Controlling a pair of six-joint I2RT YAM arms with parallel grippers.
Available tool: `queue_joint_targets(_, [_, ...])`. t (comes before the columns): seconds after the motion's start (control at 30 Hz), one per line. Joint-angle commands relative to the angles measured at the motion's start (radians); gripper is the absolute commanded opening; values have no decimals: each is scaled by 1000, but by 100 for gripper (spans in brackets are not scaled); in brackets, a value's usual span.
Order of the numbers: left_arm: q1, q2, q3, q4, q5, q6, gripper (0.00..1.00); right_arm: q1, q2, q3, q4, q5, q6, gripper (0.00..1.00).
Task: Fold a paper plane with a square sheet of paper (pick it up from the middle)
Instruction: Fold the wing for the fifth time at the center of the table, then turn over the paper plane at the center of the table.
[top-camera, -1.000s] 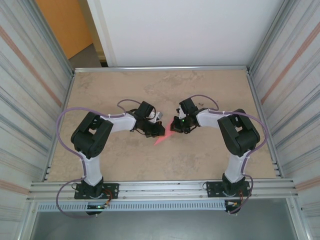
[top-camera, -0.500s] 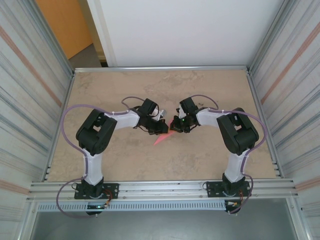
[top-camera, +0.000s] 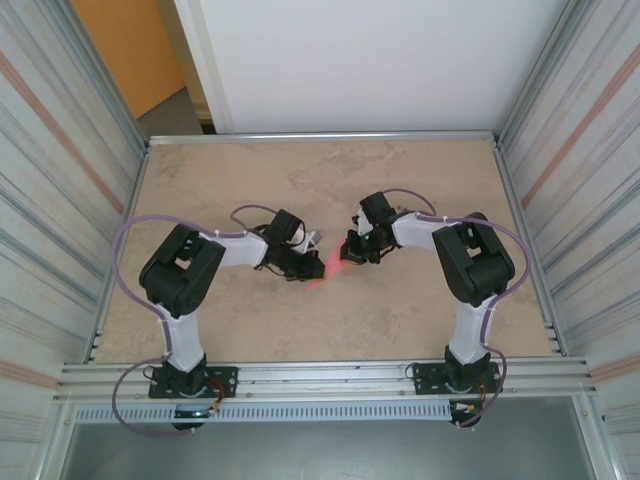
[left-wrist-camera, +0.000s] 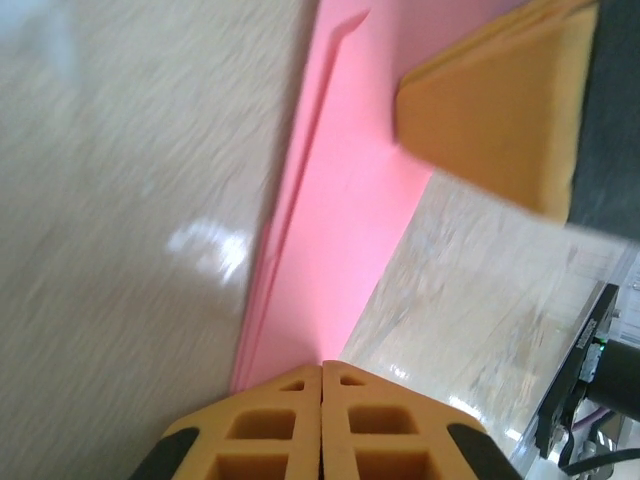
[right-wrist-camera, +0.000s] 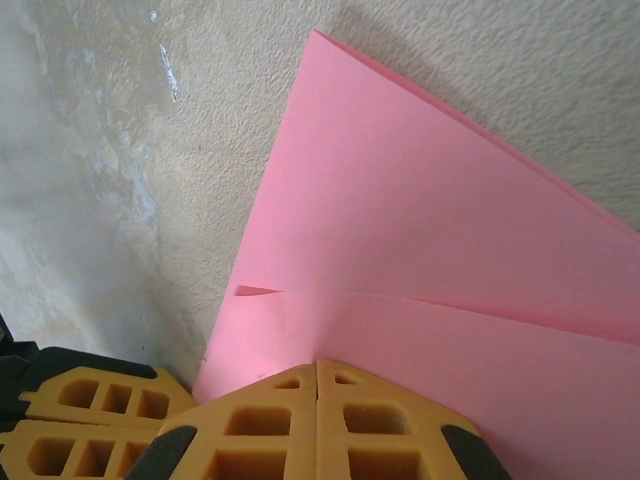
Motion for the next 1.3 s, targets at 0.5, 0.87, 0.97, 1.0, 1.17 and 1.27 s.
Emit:
queue_joint_targets(0.5, [145, -420, -66, -319, -130, 61, 46, 55, -189, 176, -313, 279, 63, 47])
queue_joint_targets(0.87, [253, -606, -41, -451, -405, 138, 89, 156, -198, 196, -444, 507, 429, 68])
queue_joint_targets(0.97, [265, -621, -56, -444, -414, 149, 94, 183, -136, 241, -472, 539, 492, 69])
queue_joint_targets(1.0, [265, -622, -59, -441, -409, 148, 95, 190, -111, 263, -488, 547, 509, 70])
queue_joint_targets(1.17, [269, -623, -73, -429, -405, 145, 99, 224, -8, 356, -552, 602, 602, 75])
queue_joint_targets(1.27, [273, -633, -80, -433, -430, 145, 99, 238, 49, 406, -597, 629, 639, 77])
